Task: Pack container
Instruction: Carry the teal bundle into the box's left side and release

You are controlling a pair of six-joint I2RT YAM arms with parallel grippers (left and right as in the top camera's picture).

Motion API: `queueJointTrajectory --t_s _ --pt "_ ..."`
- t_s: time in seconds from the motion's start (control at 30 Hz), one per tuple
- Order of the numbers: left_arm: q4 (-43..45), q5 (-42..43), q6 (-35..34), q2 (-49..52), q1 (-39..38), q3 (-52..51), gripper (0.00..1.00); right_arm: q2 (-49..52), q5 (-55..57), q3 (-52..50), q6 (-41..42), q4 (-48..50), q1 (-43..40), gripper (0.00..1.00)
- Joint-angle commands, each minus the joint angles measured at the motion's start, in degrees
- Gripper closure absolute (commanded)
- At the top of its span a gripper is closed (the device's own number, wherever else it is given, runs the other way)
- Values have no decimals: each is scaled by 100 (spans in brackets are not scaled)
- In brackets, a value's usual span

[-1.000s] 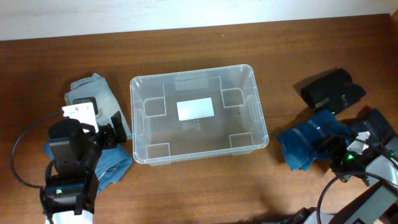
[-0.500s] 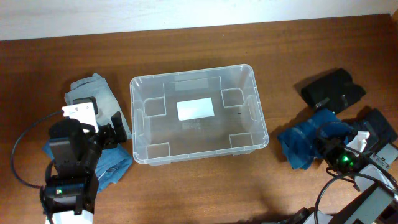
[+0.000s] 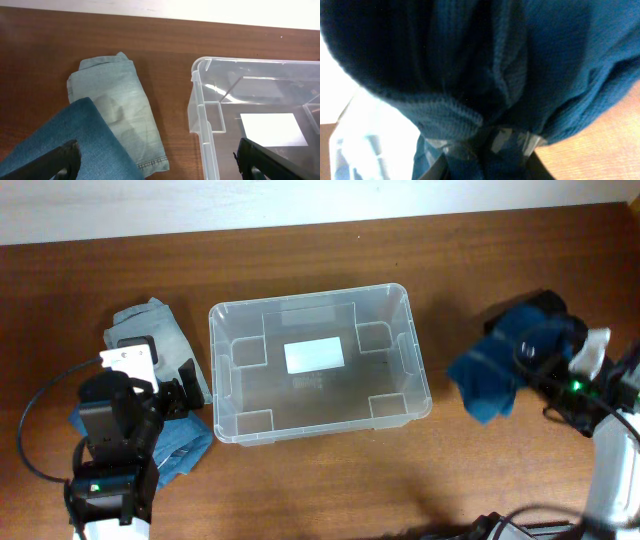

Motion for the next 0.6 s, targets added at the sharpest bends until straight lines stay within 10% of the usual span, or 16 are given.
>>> queueJointTrajectory --t_s 0.0,0.57 --pt "15 63 -57 2 -15 122 1 -332 -251 981 -306 -354 741 78" --pt "-315 15 -101 15 245 190 1 879 1119 1858 -350 289 5504 79"
